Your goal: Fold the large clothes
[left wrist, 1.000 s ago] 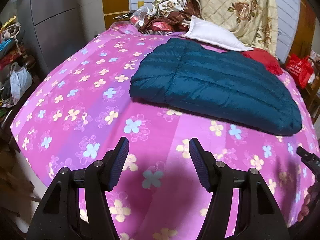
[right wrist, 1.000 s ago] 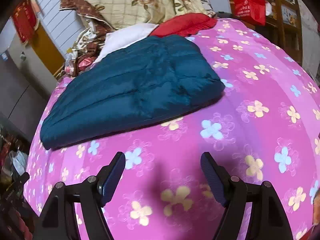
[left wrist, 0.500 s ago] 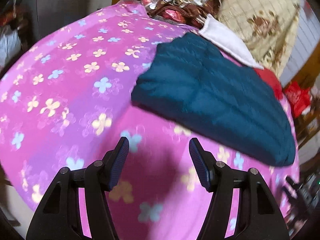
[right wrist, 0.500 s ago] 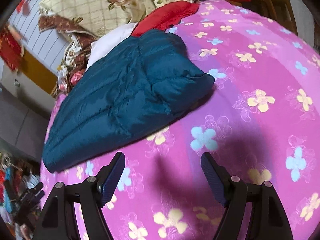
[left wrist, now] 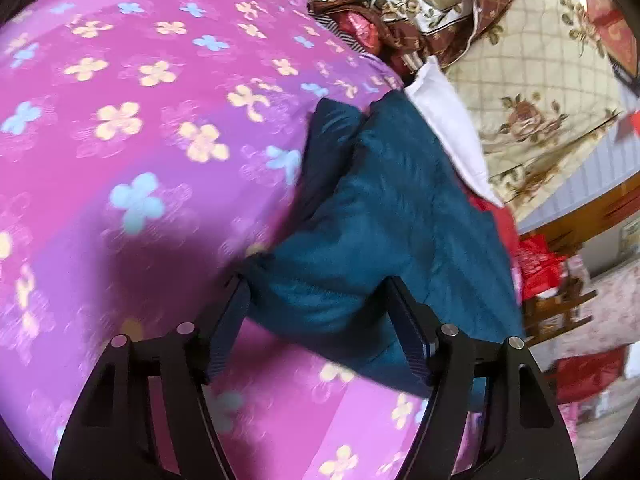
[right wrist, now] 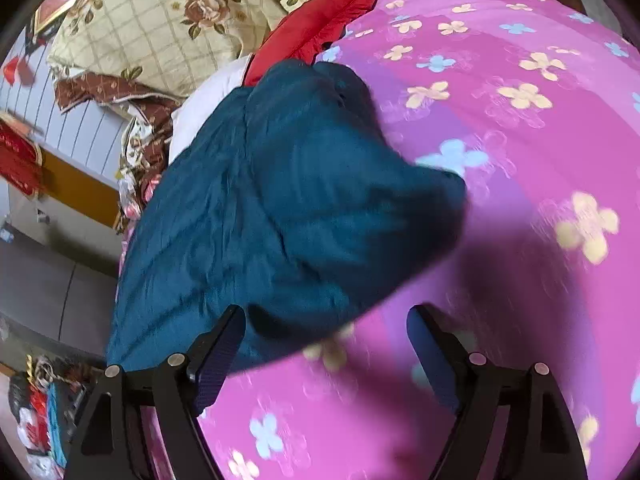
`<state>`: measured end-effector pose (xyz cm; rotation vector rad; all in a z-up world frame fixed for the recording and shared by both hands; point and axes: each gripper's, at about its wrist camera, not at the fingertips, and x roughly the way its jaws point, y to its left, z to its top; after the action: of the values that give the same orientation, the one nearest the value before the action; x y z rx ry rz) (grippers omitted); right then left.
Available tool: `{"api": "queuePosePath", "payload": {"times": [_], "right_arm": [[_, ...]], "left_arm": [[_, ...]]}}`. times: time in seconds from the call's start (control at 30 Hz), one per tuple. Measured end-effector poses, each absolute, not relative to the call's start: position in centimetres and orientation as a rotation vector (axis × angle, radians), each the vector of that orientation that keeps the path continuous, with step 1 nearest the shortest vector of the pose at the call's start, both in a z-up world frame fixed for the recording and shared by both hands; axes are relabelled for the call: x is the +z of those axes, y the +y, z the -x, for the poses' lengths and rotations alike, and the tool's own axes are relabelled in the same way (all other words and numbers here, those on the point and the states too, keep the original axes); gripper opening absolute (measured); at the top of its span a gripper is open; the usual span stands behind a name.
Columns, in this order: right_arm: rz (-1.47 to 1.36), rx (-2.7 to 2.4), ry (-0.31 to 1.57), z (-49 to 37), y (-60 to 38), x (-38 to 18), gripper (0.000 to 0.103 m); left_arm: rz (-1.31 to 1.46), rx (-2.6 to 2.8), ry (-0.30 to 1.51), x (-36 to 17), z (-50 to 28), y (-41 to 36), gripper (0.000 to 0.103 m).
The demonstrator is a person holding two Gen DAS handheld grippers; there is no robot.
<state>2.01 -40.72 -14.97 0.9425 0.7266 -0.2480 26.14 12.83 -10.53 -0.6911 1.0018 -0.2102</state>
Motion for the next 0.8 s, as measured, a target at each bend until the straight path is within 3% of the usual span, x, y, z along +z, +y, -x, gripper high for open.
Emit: {"api": "queuePosePath", "payload": {"times": [0.1,0.27,0.33,0.37,0.47,0.5,0.6,0.8], "right_arm": [[-0.991,-0.236,0.694,-3.0,-41.7,-15.3,0.082],[-0.982,-0.212,0.692,-5.5,-42.2,-15.0,0.092],[-0.964,-0.217,0.712,-6.8,-42.1,-14.7,0.092],[-0.961,-0.22,0.721,-6.9,-42.1,-14.7,0.086],[-0.983,-0.181,0.759,-7.6,-41.8,-14.7,0.054],[-0.972,-0.181,0.758,-7.4,-41.7,-14.4,0.05],[-0.949,-0.173,0.762,-6.7,-41.1,-13.7,0.039],[-0.901,-0.157,0.781,-3.8,-39.3,-13.2,0.036]], "left_arm": [[0.733,-0.276,0.991,-10.9,-27.3,12.8,0.09],[0.682,-0.308,1.024,-11.8,-29.6,11.2,0.101],[0.633,-0.278,1.041,-11.7,-30.1,10.2,0.101],[0.603,-0.265,1.053,-11.7,-30.2,9.7,0.1],[0.518,-0.254,1.087,-10.9,-30.1,8.3,0.066],[0.493,-0.247,1.081,-10.2,-29.7,8.0,0.054],[0.409,-0.228,1.061,-8.6,-28.5,7.2,0.035],[0.205,-0.145,1.018,-7.2,-24.3,6.1,0.03]]}}
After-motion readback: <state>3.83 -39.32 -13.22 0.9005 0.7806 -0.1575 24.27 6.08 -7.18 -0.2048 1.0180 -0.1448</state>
